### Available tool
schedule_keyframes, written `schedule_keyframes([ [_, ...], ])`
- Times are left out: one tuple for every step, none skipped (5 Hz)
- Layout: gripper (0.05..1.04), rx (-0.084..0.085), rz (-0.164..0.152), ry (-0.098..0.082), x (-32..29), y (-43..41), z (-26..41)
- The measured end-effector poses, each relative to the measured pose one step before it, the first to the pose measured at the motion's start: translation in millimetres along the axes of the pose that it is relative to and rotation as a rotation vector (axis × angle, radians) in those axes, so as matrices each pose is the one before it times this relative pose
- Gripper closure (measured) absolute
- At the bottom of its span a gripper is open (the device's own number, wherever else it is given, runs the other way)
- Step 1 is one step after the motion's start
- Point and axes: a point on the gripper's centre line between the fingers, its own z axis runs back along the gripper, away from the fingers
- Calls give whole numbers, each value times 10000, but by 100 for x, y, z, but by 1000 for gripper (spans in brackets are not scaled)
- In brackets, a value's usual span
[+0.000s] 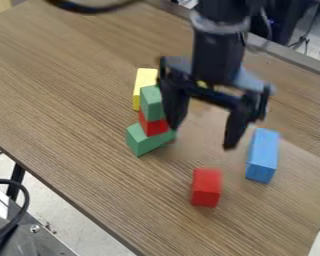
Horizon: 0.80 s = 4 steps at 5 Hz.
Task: Remove the cube from the tower and put it in the right side of the table
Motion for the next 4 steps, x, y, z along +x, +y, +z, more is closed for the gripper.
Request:
schedule_keyframes([
  [84, 560, -129, 19, 532, 638, -325],
  [84, 509, -537, 270, 1101, 35, -1778],
  [84, 109, -236, -82, 659, -33, -563],
  [84, -214, -212, -83, 151, -347, -33],
])
